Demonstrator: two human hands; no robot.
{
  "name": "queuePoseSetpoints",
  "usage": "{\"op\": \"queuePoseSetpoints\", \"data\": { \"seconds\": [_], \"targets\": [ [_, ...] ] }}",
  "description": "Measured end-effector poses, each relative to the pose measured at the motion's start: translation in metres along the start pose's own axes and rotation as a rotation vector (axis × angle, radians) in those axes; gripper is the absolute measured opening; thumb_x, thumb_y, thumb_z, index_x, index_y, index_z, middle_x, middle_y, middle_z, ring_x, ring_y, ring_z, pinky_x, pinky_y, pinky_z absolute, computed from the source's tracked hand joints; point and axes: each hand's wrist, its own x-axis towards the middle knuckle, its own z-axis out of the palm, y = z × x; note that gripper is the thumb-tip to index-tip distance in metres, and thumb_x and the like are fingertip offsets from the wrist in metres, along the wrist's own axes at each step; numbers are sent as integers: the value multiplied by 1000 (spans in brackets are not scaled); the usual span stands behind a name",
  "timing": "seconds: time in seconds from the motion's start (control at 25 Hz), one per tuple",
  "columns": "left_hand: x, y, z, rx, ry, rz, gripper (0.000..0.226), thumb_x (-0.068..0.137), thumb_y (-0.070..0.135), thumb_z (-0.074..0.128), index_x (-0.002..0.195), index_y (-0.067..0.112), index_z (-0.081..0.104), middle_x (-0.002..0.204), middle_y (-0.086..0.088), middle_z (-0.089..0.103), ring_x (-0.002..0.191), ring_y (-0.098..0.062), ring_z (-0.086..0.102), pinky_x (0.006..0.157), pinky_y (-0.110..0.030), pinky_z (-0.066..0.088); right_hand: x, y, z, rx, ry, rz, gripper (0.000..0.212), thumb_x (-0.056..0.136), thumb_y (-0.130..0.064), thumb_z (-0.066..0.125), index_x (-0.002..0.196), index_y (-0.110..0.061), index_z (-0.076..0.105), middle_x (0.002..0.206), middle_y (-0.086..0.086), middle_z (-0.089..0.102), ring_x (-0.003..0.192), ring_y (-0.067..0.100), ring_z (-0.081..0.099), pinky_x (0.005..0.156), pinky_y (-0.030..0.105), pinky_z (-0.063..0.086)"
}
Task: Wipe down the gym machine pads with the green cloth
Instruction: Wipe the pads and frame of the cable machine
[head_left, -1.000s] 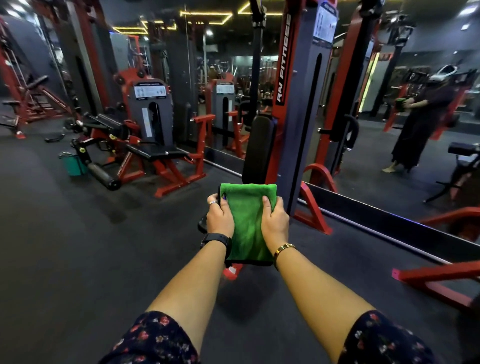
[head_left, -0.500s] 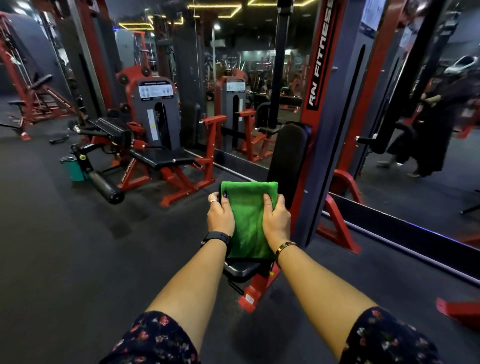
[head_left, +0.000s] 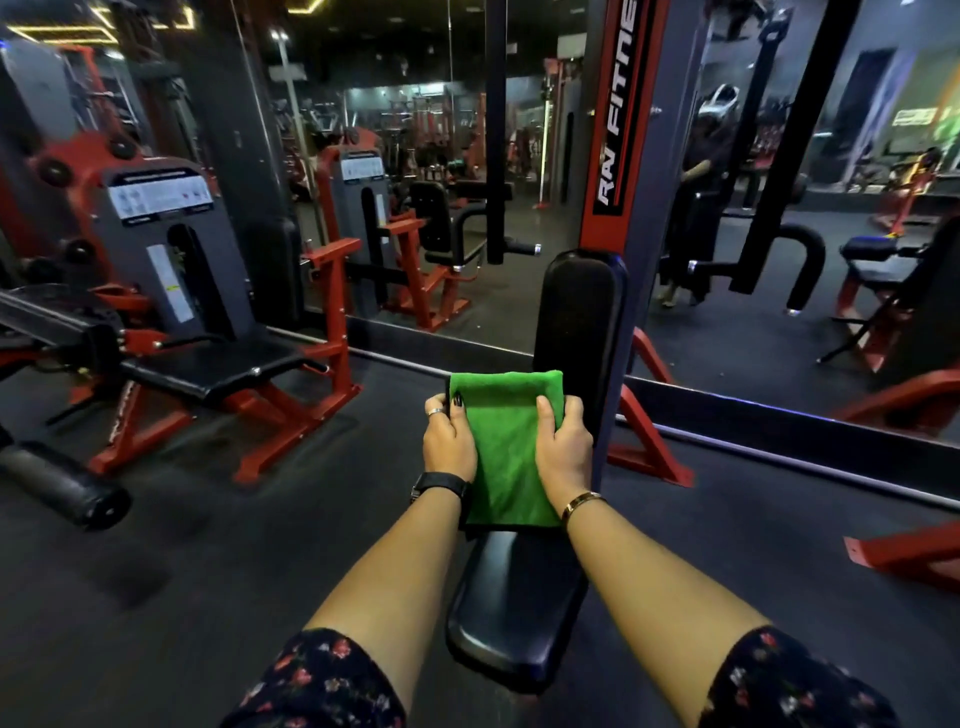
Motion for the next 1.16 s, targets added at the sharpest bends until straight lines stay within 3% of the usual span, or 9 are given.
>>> {"op": "queuePoseSetpoints", "data": {
  "seconds": [0.36, 0.52, 0.72, 0.88, 1.16],
  "targets": [
    [169, -27, 77, -87, -89, -13, 23, 100, 29, 33, 110, 12, 44, 89, -5, 58, 79, -25, 53, 69, -31, 38, 146, 23, 97, -107, 124, -22, 38, 95, -44, 42, 112, -11, 47, 87, 17, 66, 79, 37, 63, 65, 41, 51],
    [226, -21, 120, -110, -170, 14, 23, 99, 28, 34, 111, 12, 45, 85, -6, 58, 76, -24, 53, 68, -31, 37, 200, 29, 110, -150, 216, 6, 35, 97, -42, 41, 110, -10, 46, 86, 14, 66, 77, 35, 63, 62, 36, 49],
    [260, -28, 165, -122, -336, 23, 22, 99, 27, 34, 113, 13, 44, 84, -4, 58, 78, -27, 55, 71, -35, 41, 232, 50, 115, -227, 338, 77, 35, 97, -41, 40, 110, -9, 46, 88, 15, 66, 80, 35, 62, 60, 30, 37],
    [285, -31, 197, -167, -480, 110, 23, 99, 20, 36, 116, 7, 45, 86, -4, 56, 76, -21, 50, 65, -26, 30, 252, 64, 124, -288, 522, 166, 35, 97, -40, 40, 110, -8, 47, 94, 19, 66, 85, 39, 61, 61, 32, 35],
    [318, -27, 222, -236, -695, 203, 22, 98, 19, 39, 114, 5, 45, 89, -11, 60, 86, -33, 58, 66, -28, 32, 263, 57, 137, -476, 761, 242, 34, 98, -40, 39, 107, -9, 50, 105, 15, 59, 95, 38, 57, 70, 40, 41]
  ]
}}
